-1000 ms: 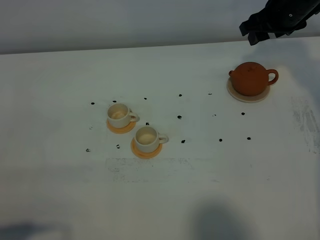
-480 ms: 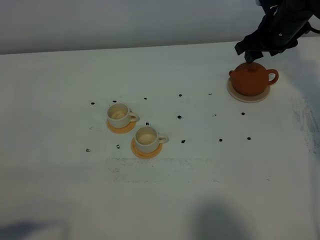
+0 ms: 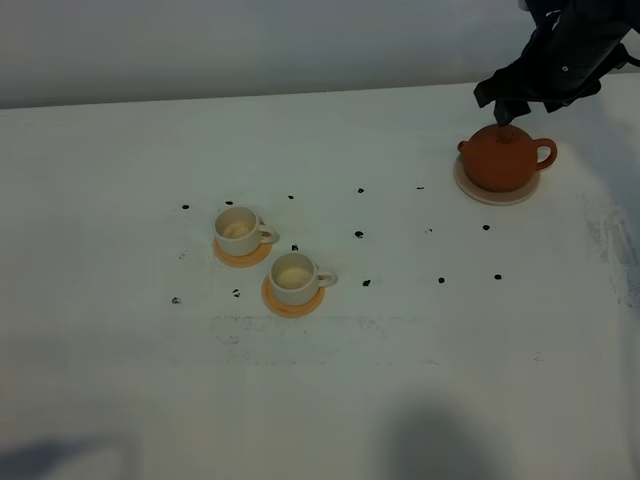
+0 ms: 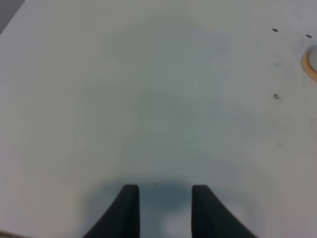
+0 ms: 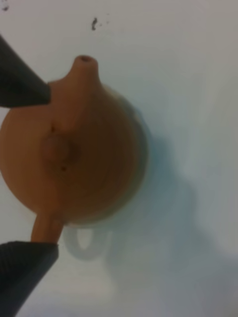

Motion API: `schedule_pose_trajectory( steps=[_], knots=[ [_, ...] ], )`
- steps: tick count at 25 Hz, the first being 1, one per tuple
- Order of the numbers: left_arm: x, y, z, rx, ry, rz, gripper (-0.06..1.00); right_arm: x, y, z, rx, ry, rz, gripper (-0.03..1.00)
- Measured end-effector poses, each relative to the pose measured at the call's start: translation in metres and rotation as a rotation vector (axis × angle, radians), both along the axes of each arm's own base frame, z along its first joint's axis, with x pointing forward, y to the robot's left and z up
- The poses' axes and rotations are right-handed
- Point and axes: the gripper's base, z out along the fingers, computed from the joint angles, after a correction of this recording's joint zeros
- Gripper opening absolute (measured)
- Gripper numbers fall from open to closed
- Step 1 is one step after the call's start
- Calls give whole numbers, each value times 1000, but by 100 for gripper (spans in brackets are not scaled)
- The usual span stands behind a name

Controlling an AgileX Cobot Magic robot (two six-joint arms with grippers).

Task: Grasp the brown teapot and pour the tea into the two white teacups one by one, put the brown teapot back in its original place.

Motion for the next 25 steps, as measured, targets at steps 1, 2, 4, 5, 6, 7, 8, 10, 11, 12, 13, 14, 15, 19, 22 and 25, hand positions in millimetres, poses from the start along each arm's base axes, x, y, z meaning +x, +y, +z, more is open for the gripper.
schedule_pose_trajectory(
  steps=[1,2,4,5,6,7,8,10,11,12,13,14,15,19,22,25],
  knots=[
    [0,0,0,0,0,0,25,0,0,0,-6,2,1,56],
    [0,0,0,0,0,0,25,0,-1,0,-11,5,1,56],
    [0,0,0,0,0,0,25,-1,-2,2,-27,13,4,56],
    [0,0,0,0,0,0,25,-1,-2,5,-30,14,4,56],
    [0,0,0,0,0,0,25,0,-3,9,-37,11,6,56],
    [0,0,0,0,0,0,25,1,-4,15,-47,-1,7,56],
    [0,0,0,0,0,0,25,2,-5,22,-36,-11,1,56],
    [0,0,0,0,0,0,25,6,-13,36,25,-39,-28,56],
    [0,0,0,0,0,0,25,9,-18,43,47,-62,-41,56],
    [0,0,0,0,0,0,25,11,-26,48,63,-78,-58,56],
    [0,0,0,0,0,0,25,13,-35,51,68,-87,-70,56],
    [0,0,0,0,0,0,25,13,-43,53,67,-95,-76,56],
    [0,0,0,0,0,0,25,14,-48,51,61,-92,-73,56],
    [0,0,0,0,0,0,25,17,-54,33,45,-34,7,56],
    [0,0,0,1,0,-1,25,18,-48,19,67,-3,112,56],
    [0,0,0,2,0,-1,25,18,-46,18,53,-9,199,56]
  ],
)
